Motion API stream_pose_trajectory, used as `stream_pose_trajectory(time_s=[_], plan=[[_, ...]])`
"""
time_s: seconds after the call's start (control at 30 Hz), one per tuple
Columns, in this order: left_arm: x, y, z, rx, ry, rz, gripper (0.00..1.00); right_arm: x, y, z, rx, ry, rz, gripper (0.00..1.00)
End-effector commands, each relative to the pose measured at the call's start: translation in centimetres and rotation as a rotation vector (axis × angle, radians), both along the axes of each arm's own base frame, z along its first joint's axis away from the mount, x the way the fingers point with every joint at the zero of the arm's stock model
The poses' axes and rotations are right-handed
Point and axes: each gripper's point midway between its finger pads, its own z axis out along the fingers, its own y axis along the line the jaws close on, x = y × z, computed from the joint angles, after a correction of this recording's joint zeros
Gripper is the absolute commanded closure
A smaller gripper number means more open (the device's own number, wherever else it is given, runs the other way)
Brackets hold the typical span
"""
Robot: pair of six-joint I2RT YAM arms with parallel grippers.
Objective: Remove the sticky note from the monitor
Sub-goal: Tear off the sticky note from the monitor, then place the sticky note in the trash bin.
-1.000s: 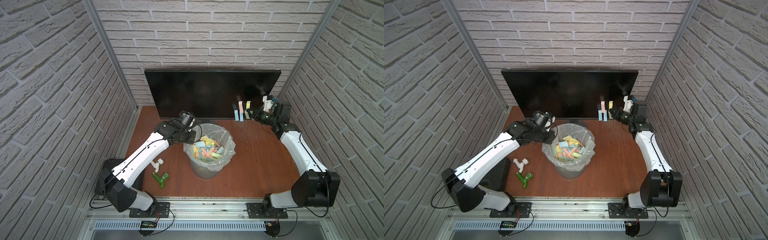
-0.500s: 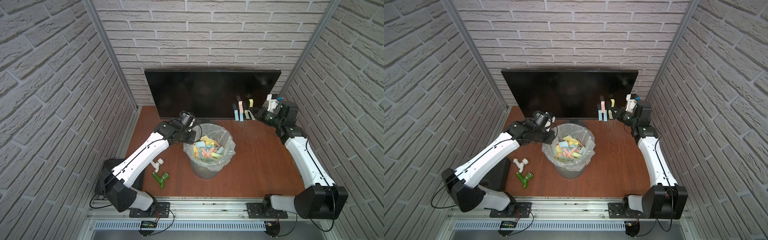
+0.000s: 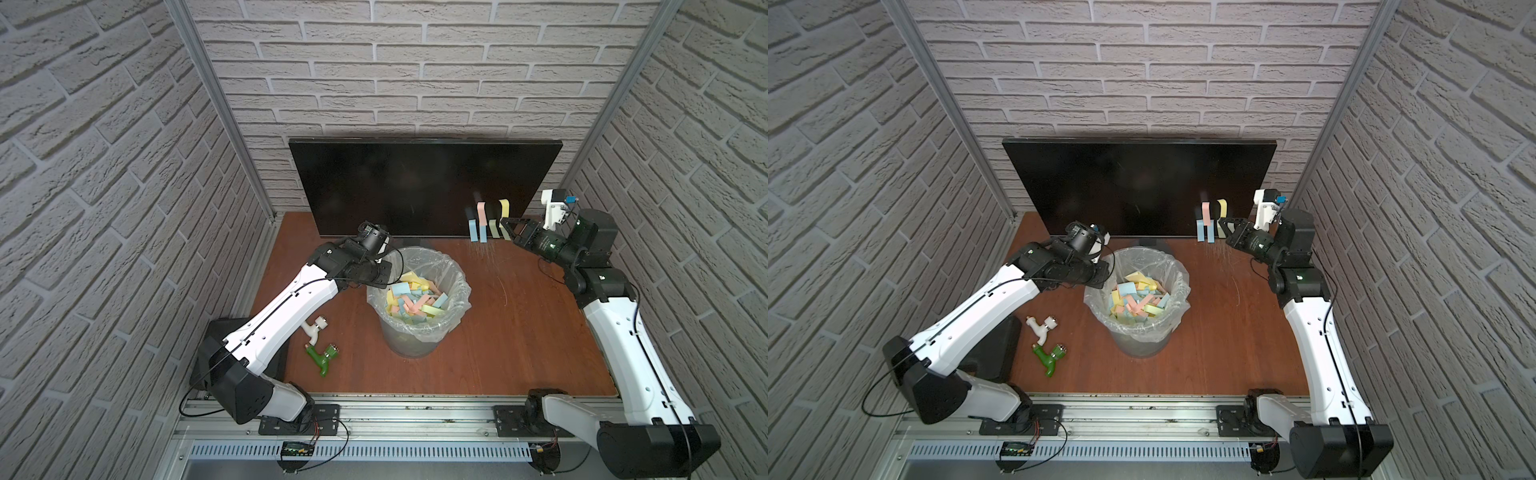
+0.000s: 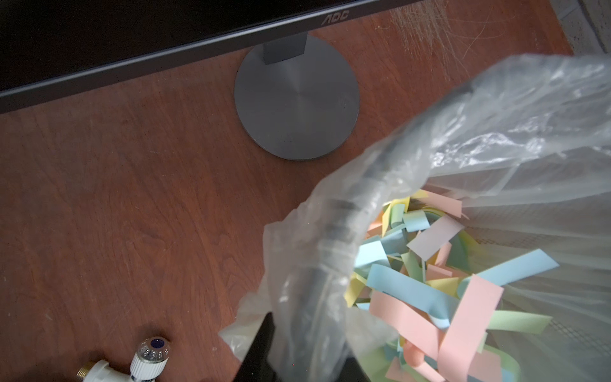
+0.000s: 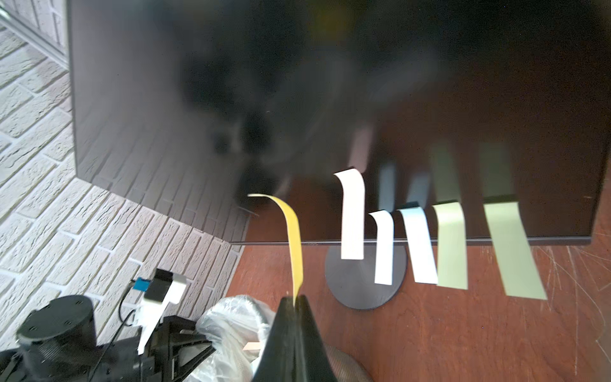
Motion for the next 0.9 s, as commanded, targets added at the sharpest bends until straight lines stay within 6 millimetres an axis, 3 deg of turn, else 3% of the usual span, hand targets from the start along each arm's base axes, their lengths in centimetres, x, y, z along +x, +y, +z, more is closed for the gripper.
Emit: stream_pose_trajectory(time_s=[0.0, 0.17, 0.43, 0.77, 0.87], plan=[[0.0, 0.1, -0.6, 0.023, 0.005, -0.007, 0.74, -2.1, 2.3, 1.4, -0.038, -0.042, 0.068, 0.97], [-0.1, 0.2, -0.4, 0.021, 0.001, -0.005, 0.74, -5.2, 7.5, -0.7, -0.127, 0.004, 0.225, 0.97], [-0.1, 0.1, -0.5, 0.02, 0.005, -0.006, 0.74, -9.0, 14.4, -6.9, -0.379, 0.113, 0.43, 0.97], [0.0, 0.0, -0.5, 0.012, 0.004, -0.003, 0.74, -9.4, 18.9, -11.3, -0.662, 0.165, 0.501, 0.97], [0.0, 0.0, -0.5, 0.011, 0.005, -0.003, 0.74, -9.1, 19.5, -12.1, -0.691, 0.166, 0.498, 0.86]])
